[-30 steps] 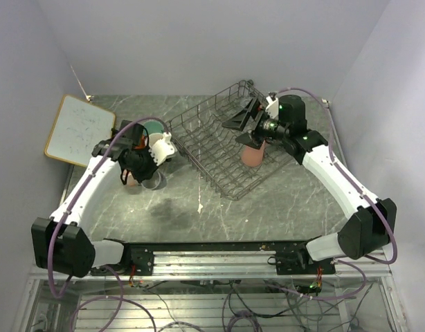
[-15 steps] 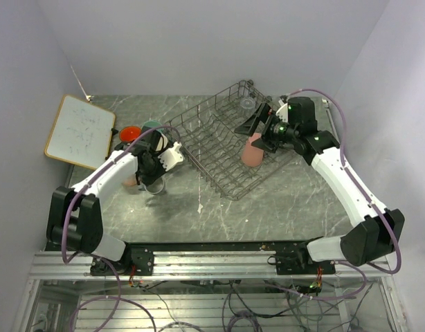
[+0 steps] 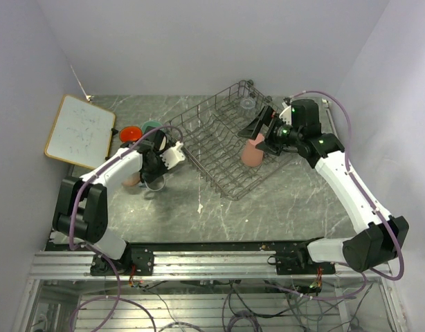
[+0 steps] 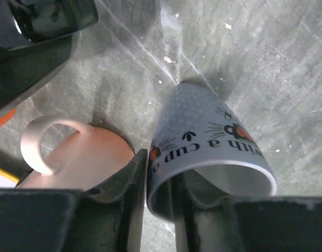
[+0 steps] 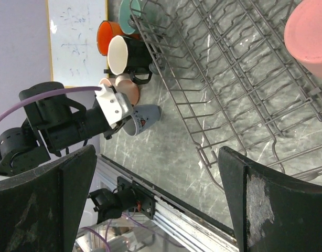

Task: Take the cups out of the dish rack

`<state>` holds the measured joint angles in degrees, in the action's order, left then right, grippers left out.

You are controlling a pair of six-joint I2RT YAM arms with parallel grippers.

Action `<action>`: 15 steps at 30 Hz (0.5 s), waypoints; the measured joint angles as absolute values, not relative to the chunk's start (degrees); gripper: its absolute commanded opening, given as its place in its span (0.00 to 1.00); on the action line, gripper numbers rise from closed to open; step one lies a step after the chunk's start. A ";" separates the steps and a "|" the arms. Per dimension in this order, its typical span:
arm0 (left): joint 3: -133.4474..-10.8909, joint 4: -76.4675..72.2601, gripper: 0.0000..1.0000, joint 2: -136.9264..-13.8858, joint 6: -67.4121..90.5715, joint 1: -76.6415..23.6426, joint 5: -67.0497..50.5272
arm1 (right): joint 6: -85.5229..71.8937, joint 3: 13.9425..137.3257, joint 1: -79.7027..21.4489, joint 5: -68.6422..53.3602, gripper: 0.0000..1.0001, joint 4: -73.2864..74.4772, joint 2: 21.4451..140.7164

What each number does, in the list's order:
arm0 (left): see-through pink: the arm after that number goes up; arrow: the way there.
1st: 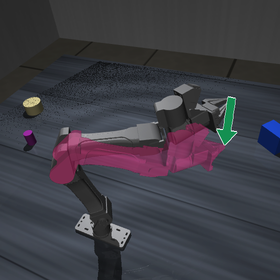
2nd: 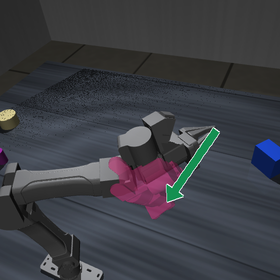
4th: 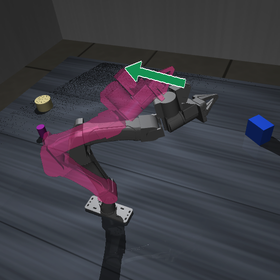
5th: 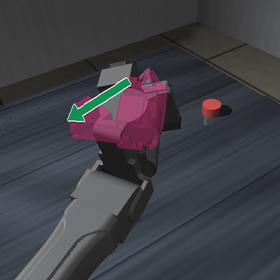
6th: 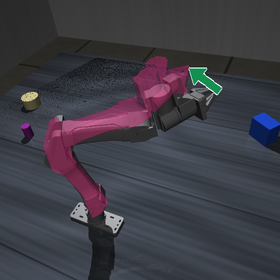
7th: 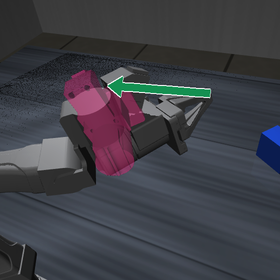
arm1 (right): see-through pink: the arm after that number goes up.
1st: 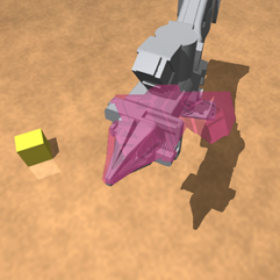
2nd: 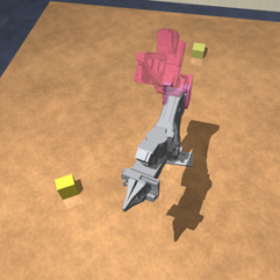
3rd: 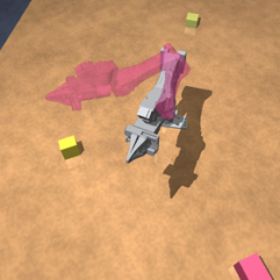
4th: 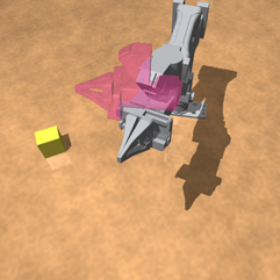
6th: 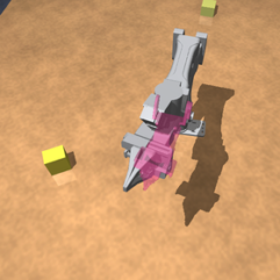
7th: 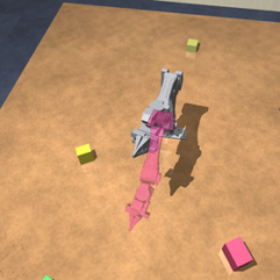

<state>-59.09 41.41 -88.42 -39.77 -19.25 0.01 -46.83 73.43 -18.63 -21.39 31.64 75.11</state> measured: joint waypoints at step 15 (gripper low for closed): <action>-62.85 41.93 0.68 -82.43 -39.79 -19.35 -1.69 | -43.11 74.11 -18.44 -14.41 1.00 36.01 74.94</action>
